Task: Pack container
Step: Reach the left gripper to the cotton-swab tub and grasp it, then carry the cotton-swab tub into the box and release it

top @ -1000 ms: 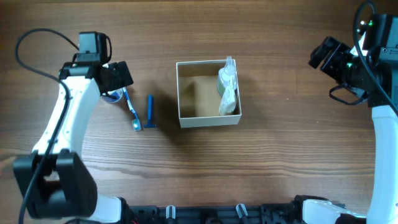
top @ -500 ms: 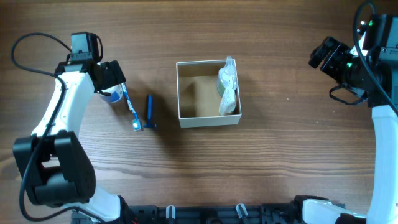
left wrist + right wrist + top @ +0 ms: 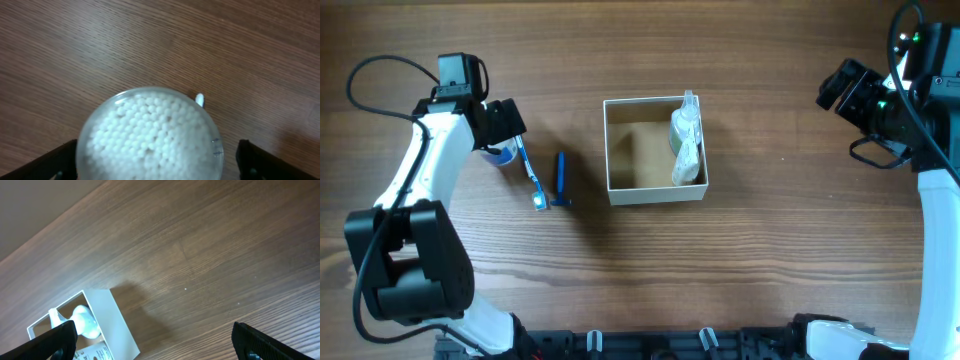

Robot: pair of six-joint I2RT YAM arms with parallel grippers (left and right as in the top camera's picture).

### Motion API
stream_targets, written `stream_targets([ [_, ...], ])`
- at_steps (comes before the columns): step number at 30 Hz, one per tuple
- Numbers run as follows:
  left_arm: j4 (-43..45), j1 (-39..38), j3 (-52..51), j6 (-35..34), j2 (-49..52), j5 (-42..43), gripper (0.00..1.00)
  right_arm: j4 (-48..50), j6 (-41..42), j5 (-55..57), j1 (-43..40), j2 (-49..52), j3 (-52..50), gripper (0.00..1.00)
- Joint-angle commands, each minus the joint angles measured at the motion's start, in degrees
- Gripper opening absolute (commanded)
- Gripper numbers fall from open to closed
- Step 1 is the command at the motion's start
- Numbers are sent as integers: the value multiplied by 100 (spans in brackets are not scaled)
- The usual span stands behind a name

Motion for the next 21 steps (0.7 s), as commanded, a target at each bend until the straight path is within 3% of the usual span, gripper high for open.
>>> stream_targets([
  [1, -22, 22, 111, 68, 164, 245, 89, 11, 63, -72, -13, 39, 50, 100],
  [6, -55, 24, 111, 70, 164, 236, 80, 11, 63, -72, -13, 39, 50, 100],
  [13, -208, 22, 170, 74, -129, 232, 80, 11, 63, -72, -13, 39, 50, 100],
  [21, -890, -302, 789, 66, -1482, 527, 81, 11, 63, -72, -13, 39, 50, 100],
])
